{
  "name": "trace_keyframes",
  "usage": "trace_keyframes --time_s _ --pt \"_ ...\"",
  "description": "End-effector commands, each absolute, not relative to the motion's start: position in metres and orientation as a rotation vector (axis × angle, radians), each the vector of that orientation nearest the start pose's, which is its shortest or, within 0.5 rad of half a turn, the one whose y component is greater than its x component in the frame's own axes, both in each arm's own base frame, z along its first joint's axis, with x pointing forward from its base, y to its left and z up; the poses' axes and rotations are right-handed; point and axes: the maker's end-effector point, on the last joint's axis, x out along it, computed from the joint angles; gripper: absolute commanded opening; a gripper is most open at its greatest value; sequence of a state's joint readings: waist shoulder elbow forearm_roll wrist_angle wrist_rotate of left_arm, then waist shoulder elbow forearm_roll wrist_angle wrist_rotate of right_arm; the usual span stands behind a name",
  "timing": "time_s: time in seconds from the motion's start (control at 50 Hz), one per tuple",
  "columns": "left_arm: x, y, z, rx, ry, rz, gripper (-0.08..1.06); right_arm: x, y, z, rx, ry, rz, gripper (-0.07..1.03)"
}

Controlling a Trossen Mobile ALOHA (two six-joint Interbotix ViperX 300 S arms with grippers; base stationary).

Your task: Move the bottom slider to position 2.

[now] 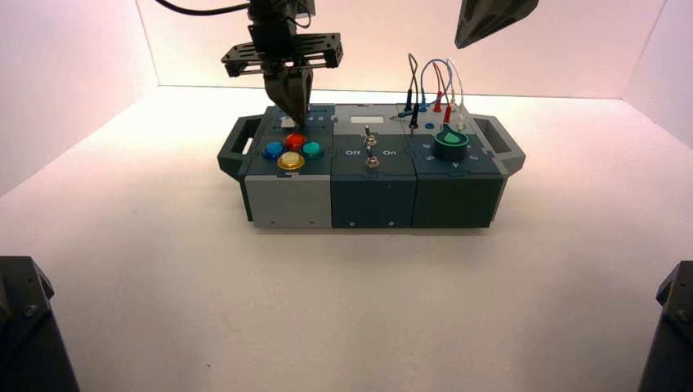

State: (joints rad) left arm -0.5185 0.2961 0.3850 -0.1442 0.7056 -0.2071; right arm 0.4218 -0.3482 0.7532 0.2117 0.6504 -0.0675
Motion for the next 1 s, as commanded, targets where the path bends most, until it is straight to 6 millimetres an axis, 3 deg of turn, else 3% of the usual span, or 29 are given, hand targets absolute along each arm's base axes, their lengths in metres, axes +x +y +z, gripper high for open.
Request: trace_keyframes --time_s 0.02,0.46,0.82,1.0 --pt "0.358 -0.219 0.054 0.019 1.385 -0.295 -0.03 0.285 0.154 0.169 -0.06 1.036 0.452 -0.02" --pt "0.364 -0.222 0.101 0.009 1.324 -0.325 -0.03 0.286 0.154 0.169 -0.061 1.039 0.452 -0.02" --pt "0.357 -0.195 0.087 0.021 1.375 -0.273 -0.03 0.286 0.154 0.168 -0.061 1.042 0.451 -0.02" --pt "0.355 -0.191 0.082 0.024 1.389 -0.265 -0.03 0.286 0.154 0.168 -0.061 1.041 0.452 -0.02"
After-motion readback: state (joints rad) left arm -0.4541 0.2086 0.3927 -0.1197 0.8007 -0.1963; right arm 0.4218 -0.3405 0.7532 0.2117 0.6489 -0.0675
